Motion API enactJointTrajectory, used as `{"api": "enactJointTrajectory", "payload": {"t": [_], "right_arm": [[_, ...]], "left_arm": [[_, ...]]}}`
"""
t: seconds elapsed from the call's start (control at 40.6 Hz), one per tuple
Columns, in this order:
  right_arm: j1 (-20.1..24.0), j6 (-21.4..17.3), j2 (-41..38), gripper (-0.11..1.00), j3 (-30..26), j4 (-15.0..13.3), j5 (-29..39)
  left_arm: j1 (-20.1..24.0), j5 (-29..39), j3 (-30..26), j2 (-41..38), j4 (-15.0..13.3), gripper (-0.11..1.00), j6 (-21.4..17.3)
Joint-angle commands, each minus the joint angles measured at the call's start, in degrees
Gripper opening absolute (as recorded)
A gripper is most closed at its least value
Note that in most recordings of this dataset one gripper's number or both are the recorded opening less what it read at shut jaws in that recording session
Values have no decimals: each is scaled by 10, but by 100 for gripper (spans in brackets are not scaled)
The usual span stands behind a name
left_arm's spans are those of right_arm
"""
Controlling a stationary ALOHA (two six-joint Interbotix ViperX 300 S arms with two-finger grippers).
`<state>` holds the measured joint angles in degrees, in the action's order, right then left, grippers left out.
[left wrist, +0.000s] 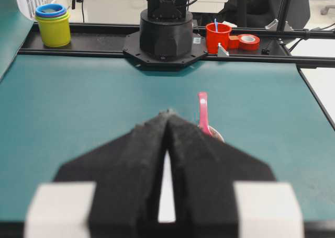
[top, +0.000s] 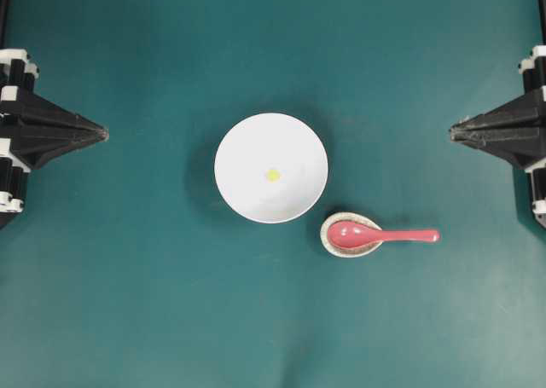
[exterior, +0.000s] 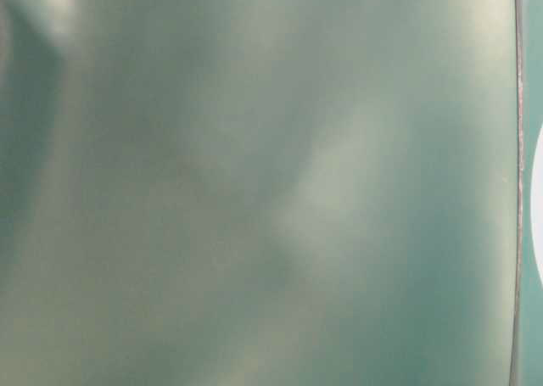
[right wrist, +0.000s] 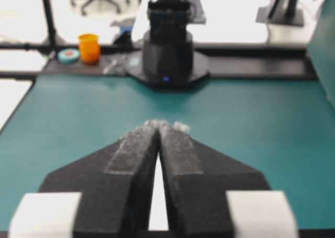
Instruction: Scoop the yellow hexagonal prism block from the bowl with a spoon using the right arm.
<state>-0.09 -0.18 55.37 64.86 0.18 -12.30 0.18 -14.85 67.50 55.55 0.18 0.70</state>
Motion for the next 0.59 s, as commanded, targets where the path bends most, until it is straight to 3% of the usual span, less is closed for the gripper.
{"api": "enactJointTrajectory", "payload": {"t": [0.0,0.123,0.197,0.566], "right_arm": [[-1,-2,-3,21,-13,0,-3],[-1,-4,-4,37,-14,1,0],[-1,-4,-4,41,-14,5,8],[-1,-4,-40,41,-4,40,33]], "left_arm": [[-1,-4,-16,-3,1,-1,1],[0,-4,-17,-3,1,-1,1],[-1,-4,-17,-3,1,-1,1],[-1,-5,-17,-3,2,-1,1]]}}
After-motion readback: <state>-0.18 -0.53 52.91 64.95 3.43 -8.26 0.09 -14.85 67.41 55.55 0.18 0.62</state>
